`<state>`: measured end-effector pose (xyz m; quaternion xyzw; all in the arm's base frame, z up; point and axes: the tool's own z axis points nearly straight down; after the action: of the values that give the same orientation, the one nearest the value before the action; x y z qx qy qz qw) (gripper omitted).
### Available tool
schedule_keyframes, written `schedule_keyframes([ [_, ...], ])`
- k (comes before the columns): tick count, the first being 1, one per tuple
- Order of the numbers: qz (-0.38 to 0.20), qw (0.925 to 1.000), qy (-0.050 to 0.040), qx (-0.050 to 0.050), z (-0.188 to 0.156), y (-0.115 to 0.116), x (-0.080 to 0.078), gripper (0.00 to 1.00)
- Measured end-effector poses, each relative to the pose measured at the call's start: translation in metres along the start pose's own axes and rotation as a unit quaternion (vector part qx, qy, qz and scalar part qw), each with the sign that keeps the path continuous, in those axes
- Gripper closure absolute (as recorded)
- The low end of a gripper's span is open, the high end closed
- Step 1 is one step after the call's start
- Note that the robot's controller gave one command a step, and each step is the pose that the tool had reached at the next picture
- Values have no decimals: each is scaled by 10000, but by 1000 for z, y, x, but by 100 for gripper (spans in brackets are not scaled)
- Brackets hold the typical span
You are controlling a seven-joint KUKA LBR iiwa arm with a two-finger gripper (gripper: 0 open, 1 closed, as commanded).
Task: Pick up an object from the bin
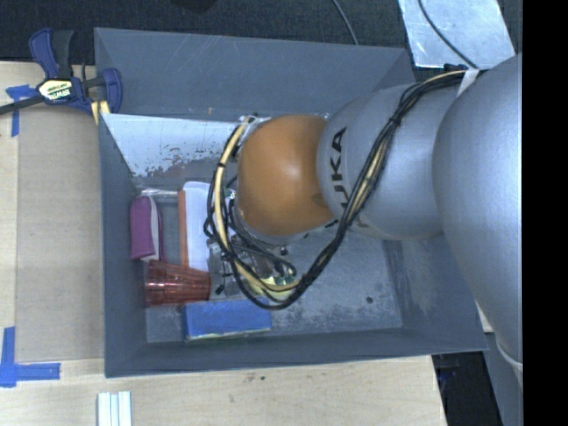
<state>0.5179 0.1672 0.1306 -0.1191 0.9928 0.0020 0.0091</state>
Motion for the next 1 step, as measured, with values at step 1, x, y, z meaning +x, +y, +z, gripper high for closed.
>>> schedule_keyframes([
  [1, 1042, 9945, -27, 85, 46, 21, -8, 100],
])
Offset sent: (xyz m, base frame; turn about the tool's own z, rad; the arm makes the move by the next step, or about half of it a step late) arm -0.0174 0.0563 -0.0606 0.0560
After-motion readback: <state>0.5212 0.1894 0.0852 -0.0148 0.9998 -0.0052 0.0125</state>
